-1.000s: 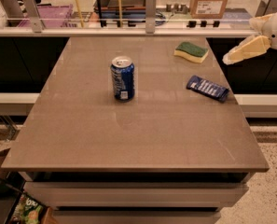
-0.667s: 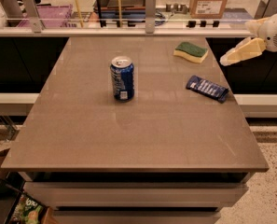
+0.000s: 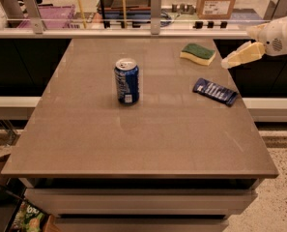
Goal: Move sponge near pepsi can
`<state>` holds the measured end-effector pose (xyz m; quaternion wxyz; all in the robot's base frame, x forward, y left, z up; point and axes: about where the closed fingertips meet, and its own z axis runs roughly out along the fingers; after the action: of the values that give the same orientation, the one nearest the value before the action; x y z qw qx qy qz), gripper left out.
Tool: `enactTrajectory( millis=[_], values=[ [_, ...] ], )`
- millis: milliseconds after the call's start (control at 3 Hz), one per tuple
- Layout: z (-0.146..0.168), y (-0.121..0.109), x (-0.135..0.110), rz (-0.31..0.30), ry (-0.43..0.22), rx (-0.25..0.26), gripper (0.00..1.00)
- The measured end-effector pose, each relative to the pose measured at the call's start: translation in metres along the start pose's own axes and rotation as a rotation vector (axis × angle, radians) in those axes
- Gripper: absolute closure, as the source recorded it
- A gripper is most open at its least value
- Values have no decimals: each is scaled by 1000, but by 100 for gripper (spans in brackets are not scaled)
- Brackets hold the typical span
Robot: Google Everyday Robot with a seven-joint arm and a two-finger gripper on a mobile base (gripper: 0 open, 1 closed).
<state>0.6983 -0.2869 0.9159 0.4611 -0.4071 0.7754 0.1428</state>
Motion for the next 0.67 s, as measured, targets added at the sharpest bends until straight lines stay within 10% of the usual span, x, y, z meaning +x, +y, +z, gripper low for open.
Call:
enactTrajectory(
  millis=[667],
  values=[
    [26,-6,-3,8,0,-27,0]
  ],
)
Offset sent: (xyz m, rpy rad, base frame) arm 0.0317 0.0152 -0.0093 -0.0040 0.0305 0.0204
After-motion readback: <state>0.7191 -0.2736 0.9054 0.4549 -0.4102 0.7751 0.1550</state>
